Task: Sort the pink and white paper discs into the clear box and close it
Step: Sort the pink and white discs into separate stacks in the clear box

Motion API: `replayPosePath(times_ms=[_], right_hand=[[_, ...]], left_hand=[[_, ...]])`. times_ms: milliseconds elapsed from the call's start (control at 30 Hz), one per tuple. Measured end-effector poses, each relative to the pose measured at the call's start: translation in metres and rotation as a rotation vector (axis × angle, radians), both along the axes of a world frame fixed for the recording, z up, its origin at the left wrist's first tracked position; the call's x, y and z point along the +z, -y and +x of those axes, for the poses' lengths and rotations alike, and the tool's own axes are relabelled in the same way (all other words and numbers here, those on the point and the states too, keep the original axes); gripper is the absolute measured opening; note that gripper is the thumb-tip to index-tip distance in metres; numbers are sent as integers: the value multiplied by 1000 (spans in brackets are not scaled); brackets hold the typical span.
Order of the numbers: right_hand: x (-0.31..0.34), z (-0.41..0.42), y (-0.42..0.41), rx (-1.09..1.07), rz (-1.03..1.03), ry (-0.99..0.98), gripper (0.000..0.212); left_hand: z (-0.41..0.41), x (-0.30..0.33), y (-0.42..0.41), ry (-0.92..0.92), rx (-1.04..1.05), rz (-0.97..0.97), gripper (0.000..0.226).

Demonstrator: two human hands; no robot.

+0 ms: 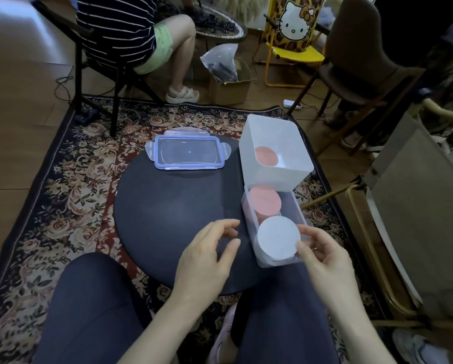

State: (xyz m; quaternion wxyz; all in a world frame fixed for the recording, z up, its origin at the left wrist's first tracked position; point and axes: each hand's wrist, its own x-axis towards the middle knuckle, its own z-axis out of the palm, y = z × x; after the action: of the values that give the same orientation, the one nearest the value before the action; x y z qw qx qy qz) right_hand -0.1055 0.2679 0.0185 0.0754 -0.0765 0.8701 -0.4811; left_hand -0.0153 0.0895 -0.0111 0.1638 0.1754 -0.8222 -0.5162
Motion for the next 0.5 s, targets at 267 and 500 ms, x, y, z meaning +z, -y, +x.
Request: replayPosePath(times_ms=[267,500], right_hand=[[-7,-10,-9,-22,256,-26,27],[-5,-3,-13,16,379,-238,30]], left_hand=[[-31,-15,11,-97,-82,-486,27],[-56,-28,17,-101,-448,-800,47]])
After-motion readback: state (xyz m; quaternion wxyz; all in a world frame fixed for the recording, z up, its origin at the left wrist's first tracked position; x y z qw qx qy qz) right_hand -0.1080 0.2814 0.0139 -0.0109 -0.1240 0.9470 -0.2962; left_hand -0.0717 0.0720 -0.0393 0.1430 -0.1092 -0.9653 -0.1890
